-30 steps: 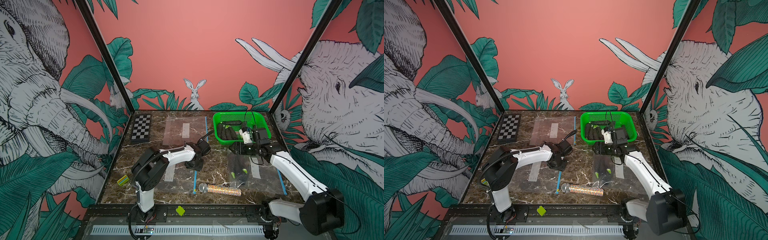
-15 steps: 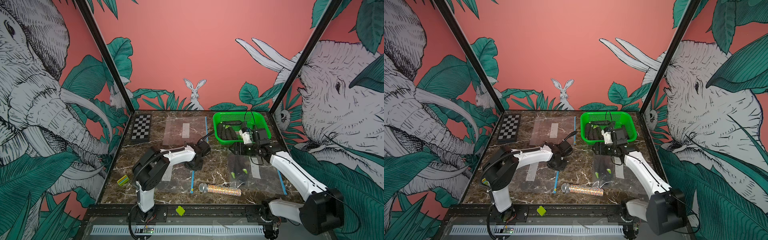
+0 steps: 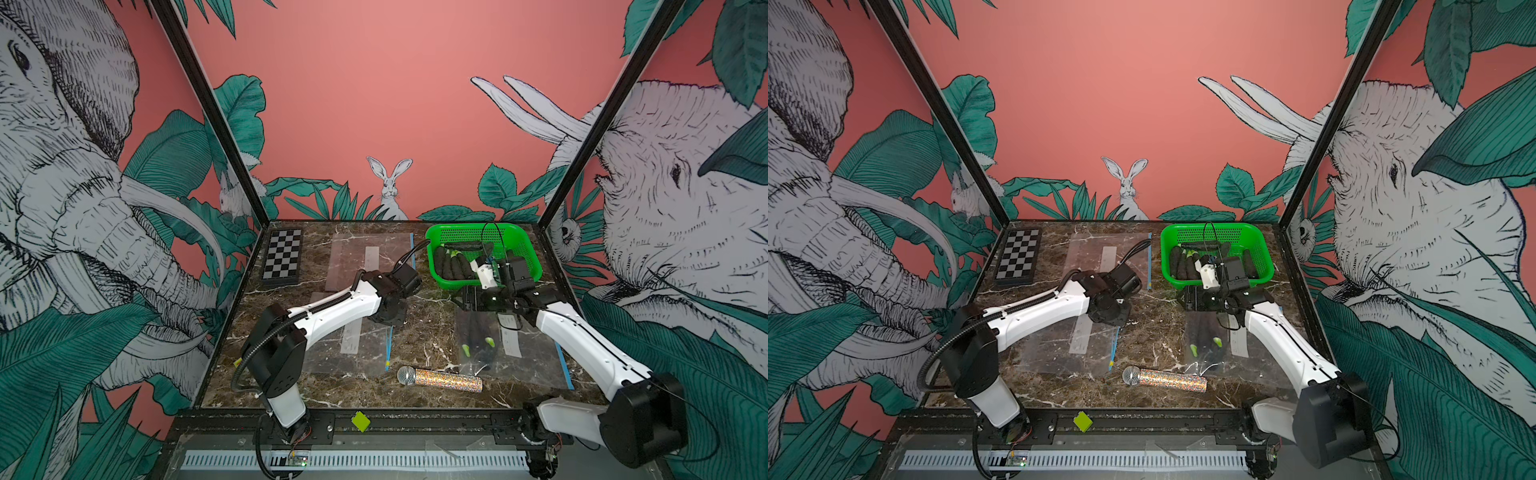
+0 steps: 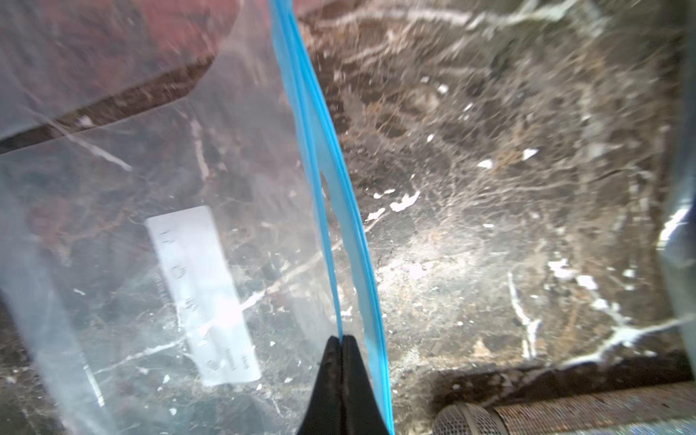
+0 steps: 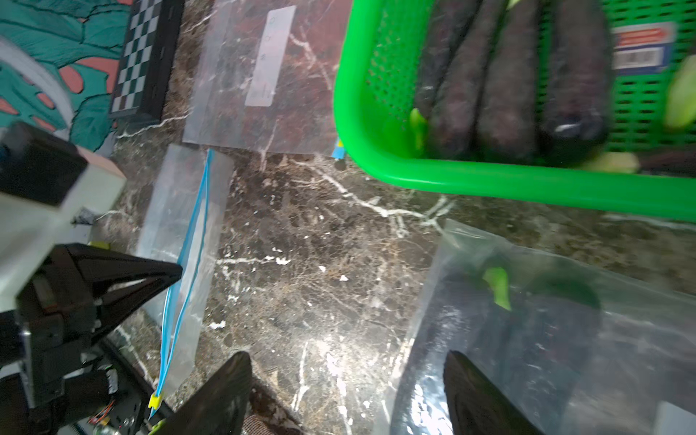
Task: Place the eggplant in a zip-top bag and seal the zipper
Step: Pick up the zipper food storage bag.
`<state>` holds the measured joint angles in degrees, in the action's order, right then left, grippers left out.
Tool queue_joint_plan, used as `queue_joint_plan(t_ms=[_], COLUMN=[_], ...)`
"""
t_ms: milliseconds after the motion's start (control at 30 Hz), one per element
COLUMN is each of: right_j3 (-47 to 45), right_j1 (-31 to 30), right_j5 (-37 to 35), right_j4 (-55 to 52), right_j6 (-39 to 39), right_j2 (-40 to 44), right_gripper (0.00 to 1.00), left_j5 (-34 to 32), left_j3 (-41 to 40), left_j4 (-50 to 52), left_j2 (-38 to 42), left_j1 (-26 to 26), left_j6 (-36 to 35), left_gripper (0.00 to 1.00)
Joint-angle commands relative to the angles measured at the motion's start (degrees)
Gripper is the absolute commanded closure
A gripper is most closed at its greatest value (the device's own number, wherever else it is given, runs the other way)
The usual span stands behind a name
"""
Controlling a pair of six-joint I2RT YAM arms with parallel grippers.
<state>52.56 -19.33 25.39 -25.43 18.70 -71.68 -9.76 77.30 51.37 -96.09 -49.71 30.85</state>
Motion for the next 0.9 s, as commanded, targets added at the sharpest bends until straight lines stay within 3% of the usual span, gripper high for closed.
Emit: queue_joint_plan(t_ms=[0, 333, 667, 867], right_j3=[-0.41, 0.31, 3.32, 6.30], right_j1=[-3.67, -12.88, -17.59, -18.85], right_j5=[3.68, 7.37, 9.43, 9.89], right_j4=[4.87, 15.32, 24.72, 24.99], right_j6=[1.34, 9.45, 14.90, 15.05], right_j2=[-1.54, -5.21, -12.59, -14.98], right_gripper=[0.21, 0.29, 0.43, 0.47], left_j5=[-1.98, -3.34, -1.54, -1.55], left_j3=[2.43, 6.54, 8.65, 8.31], left_j4=[3.54, 3.29, 2.39, 2.02], left_j2=[3.31, 3.75, 4.76, 5.84], left_j1=[-0.21, -0.21, -0.21, -0.23], left_j6=[-0.72, -1.59, -2.11, -2.14], left_gripper=[1.00, 1.00, 1.00, 1.00])
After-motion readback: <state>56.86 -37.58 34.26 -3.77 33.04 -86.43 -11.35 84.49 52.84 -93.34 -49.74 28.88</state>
